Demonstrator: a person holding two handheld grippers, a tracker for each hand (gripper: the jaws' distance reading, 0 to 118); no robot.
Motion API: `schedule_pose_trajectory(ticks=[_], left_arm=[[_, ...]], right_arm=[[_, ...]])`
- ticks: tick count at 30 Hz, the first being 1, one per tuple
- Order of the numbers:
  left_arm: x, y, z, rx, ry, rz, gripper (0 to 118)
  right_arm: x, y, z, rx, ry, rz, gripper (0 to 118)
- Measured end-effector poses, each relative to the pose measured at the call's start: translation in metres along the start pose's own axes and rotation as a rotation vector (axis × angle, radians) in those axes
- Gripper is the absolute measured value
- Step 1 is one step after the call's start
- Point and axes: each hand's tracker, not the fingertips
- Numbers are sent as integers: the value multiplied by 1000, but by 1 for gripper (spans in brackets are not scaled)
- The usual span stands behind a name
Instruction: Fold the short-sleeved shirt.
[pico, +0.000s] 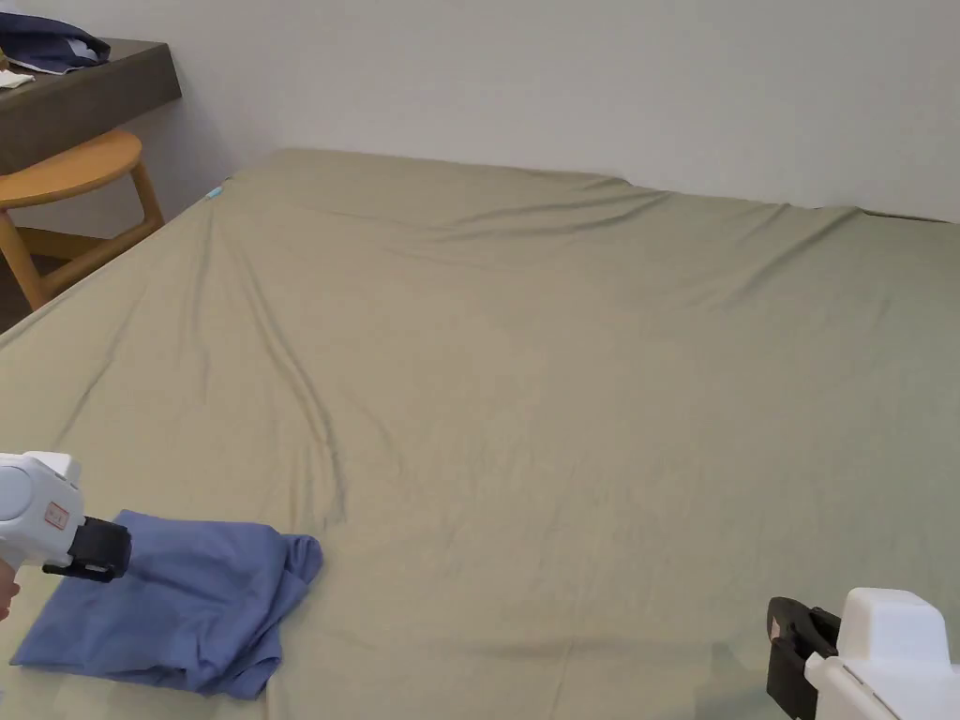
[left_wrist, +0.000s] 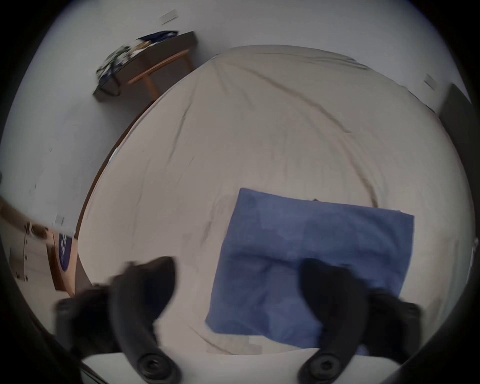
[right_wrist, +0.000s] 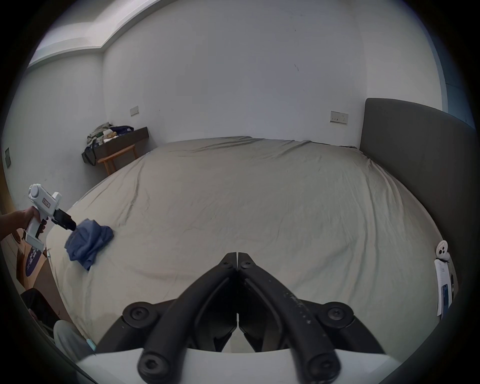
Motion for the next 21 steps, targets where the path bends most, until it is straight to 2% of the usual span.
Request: schedule_pose_trajectory(ticks=[1,3,8,10,14,21], left_arm=[[-3,-1,2,4,-29,18,115],[6,-3,10,62,-74,40,112],[27,-10,58,162,-79,47,104],[42,-15,89,241,-101,57,100],[74,-26,166,424,-121,70,100],[156,-61,296,782,-166,-3,100]], right_arm=[[1,0,0,-3,-3,2,2],[4,0,2,-1,-6,-2,2],[16,5,22,40,-21,-20,2],[22,11,36,73,-26,-23,2],[37,27,72,164,-43,-9,2],[62,61,139,363,-131,71,2]])
